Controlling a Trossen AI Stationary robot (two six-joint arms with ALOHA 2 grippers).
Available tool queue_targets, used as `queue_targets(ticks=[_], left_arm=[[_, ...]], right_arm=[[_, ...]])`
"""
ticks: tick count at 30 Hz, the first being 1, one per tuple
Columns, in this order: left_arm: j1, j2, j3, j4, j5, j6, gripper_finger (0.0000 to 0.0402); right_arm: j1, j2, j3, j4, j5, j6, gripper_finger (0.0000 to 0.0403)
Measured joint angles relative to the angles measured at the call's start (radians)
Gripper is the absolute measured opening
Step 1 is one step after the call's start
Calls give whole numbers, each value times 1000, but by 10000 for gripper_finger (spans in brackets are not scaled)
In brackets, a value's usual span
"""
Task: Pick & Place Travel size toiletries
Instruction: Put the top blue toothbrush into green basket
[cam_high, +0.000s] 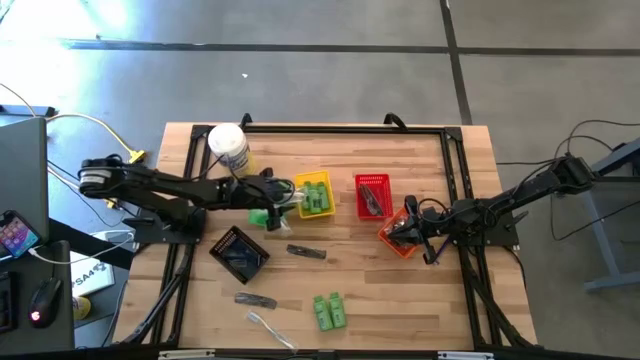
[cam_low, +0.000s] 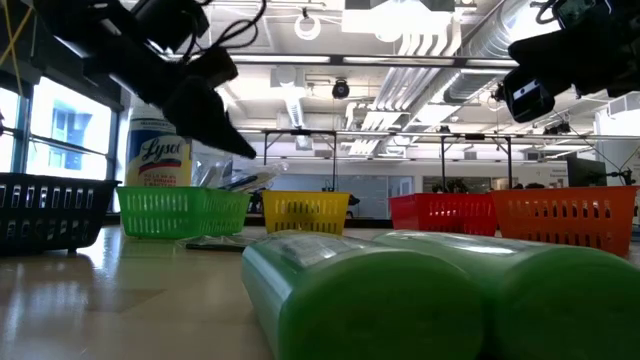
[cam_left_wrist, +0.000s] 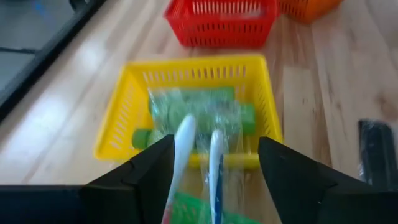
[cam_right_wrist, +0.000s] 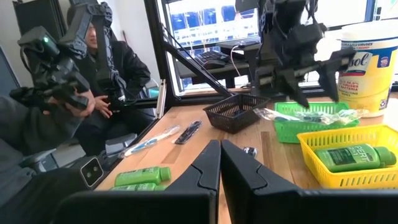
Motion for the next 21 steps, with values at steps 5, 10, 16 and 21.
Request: queue_targets(ticks=[5,10,16,21], left_arm=[[0,-94,26,-102,-4,42,228],[0,-172,52,-241,81,20,228],[-53,-175,61,-325,244,-2,228],[-151,-116,60,-364,230,51,228]], right_arm=[[0,0,0,-2,0,-4,4],[0,0,0,-15,0,-9,4],[0,0,0,-26,0,-25,4],[0,0,0,-26,0,-27,4]])
